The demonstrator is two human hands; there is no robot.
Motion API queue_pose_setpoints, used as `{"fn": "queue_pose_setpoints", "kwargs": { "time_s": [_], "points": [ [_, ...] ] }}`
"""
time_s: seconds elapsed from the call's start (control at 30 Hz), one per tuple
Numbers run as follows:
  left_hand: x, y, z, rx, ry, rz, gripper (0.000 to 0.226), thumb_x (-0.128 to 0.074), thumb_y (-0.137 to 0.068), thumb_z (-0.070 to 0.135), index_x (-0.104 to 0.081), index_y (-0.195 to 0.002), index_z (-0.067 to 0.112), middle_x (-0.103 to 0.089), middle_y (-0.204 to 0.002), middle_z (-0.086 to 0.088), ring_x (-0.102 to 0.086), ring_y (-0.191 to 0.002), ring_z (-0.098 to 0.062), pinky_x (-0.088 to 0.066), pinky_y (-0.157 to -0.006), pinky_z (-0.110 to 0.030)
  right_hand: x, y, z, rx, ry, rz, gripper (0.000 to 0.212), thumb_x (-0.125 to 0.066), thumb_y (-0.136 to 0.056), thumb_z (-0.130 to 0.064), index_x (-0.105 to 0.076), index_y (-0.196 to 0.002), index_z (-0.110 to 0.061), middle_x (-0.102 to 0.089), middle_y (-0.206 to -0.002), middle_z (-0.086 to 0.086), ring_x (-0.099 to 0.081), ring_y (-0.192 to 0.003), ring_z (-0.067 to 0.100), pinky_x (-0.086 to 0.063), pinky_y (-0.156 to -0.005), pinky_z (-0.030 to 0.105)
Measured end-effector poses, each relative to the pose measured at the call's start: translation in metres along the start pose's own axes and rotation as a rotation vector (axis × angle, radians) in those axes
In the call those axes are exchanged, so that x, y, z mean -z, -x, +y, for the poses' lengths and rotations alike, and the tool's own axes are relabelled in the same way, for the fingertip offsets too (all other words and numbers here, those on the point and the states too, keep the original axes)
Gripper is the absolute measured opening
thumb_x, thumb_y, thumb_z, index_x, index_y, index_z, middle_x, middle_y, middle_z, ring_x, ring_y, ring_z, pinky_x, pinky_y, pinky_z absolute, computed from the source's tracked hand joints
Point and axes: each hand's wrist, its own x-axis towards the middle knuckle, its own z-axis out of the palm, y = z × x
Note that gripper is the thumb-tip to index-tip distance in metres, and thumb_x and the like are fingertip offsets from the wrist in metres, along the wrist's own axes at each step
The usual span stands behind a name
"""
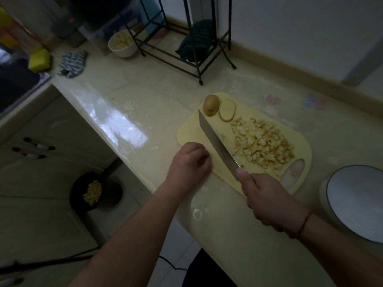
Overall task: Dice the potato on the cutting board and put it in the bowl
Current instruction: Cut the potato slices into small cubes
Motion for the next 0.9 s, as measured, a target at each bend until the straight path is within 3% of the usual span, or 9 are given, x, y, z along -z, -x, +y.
{"fn": "queue_pose_setpoints", "kwargs": {
  "time_s": [0.1, 0.23, 0.43, 0.57, 0.9],
  "points": [
    [0.006, 0.005, -0.001, 0.018, 0.007, 0.008, 0.016, -0.069, -0.085, 0.019, -0.076, -0.087, 0.006, -0.069, -0.093, -0.005, -0.063, -0.089, -0.016, -0.052, -0.076, -0.024, 0.001, 0.007, -0.007, 0.025, 0.014, 0.005, 0.058, -0.032, -0.096, -0.053, -0.044, -0.057, -0.012, -0.053, -0.052, 0.005, -0.049, -0.041, 0.007, -0.040, -0.049, 0.030],
    [0.009, 0.015, -0.006, -0.002, -0.010, 0.051, 0.015, -0.069, -0.085, 0.017, -0.073, -0.086, 0.003, -0.067, -0.094, -0.009, -0.062, -0.088, -0.023, -0.052, -0.077, -0.030, -0.004, 0.014, -0.013, 0.075, 0.049, -0.012, 0.058, -0.032, -0.096, -0.053, -0.044, -0.056, -0.013, -0.053, -0.052, 0.004, -0.050, -0.052, 0.015, -0.042, -0.061, 0.035],
    [0.006, 0.012, -0.004, -0.012, -0.027, 0.023, 0.014, -0.069, -0.084, 0.016, -0.074, -0.086, 0.004, -0.068, -0.091, -0.009, -0.063, -0.085, -0.027, -0.053, -0.072, -0.037, -0.011, 0.014, -0.014, 0.089, 0.096, -0.001, 0.056, -0.035, -0.097, -0.050, -0.039, -0.053, -0.016, -0.041, -0.048, -0.002, -0.041, -0.049, 0.009, -0.030, -0.051, 0.023],
    [0.007, 0.011, -0.002, -0.005, -0.025, 0.015, 0.020, -0.065, -0.084, 0.021, -0.076, -0.088, 0.004, -0.070, -0.093, -0.008, -0.065, -0.087, -0.025, -0.054, -0.073, -0.035, -0.012, 0.016, -0.013, 0.095, 0.111, -0.010, 0.055, -0.036, -0.098, -0.048, -0.037, -0.054, -0.016, -0.040, -0.049, -0.003, -0.039, -0.050, 0.009, -0.025, -0.056, 0.030],
    [0.004, 0.009, -0.002, 0.024, -0.016, -0.002, 0.012, -0.073, -0.079, 0.010, -0.079, -0.089, 0.005, -0.073, -0.095, -0.006, -0.069, -0.085, -0.021, -0.054, -0.072, -0.029, -0.023, 0.005, -0.016, 0.117, 0.176, -0.006, 0.054, -0.032, -0.099, -0.046, -0.041, -0.055, -0.017, -0.045, -0.052, -0.003, -0.043, -0.051, 0.006, -0.031, -0.053, 0.024]
  ]
}}
